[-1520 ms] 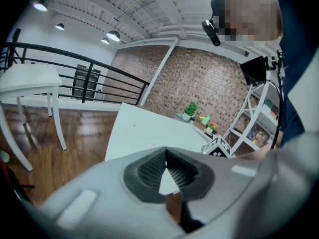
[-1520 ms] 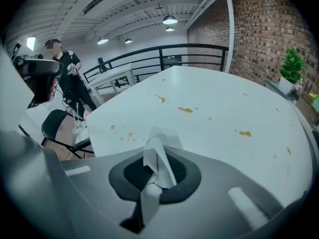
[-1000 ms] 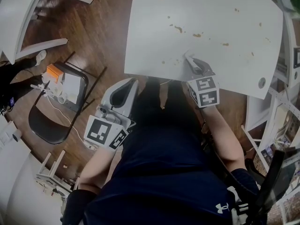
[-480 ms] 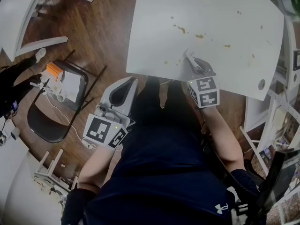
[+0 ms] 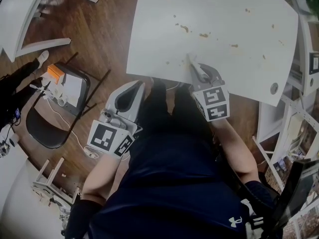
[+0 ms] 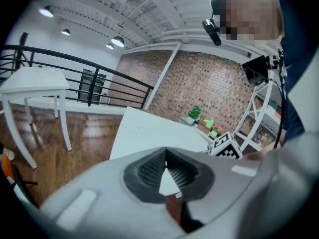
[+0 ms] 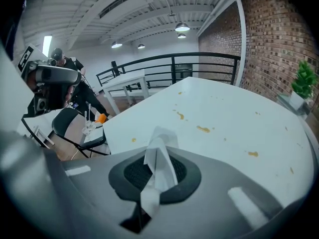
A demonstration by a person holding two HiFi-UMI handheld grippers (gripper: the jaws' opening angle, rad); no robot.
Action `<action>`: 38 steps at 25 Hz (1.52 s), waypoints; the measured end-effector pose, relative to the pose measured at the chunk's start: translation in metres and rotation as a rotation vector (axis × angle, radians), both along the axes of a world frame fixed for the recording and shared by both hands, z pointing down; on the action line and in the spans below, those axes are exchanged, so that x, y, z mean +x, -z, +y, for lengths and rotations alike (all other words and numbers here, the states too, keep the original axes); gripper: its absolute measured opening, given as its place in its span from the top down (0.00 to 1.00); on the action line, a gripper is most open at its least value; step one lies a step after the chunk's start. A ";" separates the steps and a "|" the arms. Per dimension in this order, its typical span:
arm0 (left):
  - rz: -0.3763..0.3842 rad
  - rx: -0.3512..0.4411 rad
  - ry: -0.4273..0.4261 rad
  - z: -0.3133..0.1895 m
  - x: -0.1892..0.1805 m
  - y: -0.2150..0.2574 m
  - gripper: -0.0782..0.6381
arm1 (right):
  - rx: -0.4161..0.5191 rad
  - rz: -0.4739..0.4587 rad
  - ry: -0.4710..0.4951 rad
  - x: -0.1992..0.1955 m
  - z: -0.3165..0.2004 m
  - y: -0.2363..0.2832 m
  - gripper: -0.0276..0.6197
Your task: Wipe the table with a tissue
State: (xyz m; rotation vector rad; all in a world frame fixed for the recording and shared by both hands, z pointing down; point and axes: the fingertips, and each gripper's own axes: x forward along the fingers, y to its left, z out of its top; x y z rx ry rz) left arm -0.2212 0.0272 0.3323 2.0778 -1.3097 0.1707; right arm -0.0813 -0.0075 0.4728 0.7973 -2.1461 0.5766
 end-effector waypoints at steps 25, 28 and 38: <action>0.020 -0.035 -0.044 0.000 -0.030 -0.017 0.89 | -0.049 0.062 -0.062 -0.015 0.005 -0.039 0.94; 0.031 -0.032 -0.046 0.002 -0.031 -0.015 0.89 | -0.055 0.065 -0.057 -0.020 0.007 -0.039 0.94; 0.030 -0.033 -0.025 0.007 -0.049 -0.014 0.89 | -0.055 0.061 -0.039 -0.038 0.009 -0.039 0.94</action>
